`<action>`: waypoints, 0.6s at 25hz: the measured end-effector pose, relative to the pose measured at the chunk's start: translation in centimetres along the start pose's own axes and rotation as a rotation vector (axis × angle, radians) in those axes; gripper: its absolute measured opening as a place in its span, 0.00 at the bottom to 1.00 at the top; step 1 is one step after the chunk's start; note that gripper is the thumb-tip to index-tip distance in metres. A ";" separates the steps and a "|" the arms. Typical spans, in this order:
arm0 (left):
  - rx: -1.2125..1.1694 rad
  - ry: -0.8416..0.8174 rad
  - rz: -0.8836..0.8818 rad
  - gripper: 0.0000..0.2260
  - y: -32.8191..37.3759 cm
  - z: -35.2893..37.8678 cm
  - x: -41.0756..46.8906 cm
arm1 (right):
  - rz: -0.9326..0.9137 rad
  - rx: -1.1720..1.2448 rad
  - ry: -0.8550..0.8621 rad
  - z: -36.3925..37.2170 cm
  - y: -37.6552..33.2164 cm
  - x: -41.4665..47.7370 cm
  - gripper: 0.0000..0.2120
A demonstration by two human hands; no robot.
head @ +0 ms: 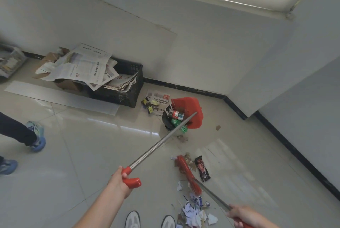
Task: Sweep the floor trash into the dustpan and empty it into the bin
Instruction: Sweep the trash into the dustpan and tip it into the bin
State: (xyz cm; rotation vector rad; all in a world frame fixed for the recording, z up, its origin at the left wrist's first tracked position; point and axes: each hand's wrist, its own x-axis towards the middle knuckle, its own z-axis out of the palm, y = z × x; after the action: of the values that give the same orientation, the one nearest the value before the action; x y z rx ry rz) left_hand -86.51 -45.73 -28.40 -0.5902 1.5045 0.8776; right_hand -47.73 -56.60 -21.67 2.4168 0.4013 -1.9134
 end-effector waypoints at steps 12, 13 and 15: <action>-0.120 -0.121 -0.086 0.15 -4.2 0.3 -1.9 | -0.024 0.070 -0.038 0.1 1.0 -0.3 0.20; -0.132 -0.120 -0.093 0.15 -4.6 0.2 -1.9 | -0.022 0.078 -0.041 0.2 1.1 -0.4 0.17; -0.157 -0.119 -0.098 0.14 -5.2 0.2 -2.2 | -0.026 0.092 -0.045 0.4 1.3 -0.7 0.12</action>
State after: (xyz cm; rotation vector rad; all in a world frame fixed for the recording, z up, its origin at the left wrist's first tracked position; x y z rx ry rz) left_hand -81.93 -48.85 -27.24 -0.7084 1.2964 0.9442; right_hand -47.96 -58.01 -21.30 2.4304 0.3518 -2.0371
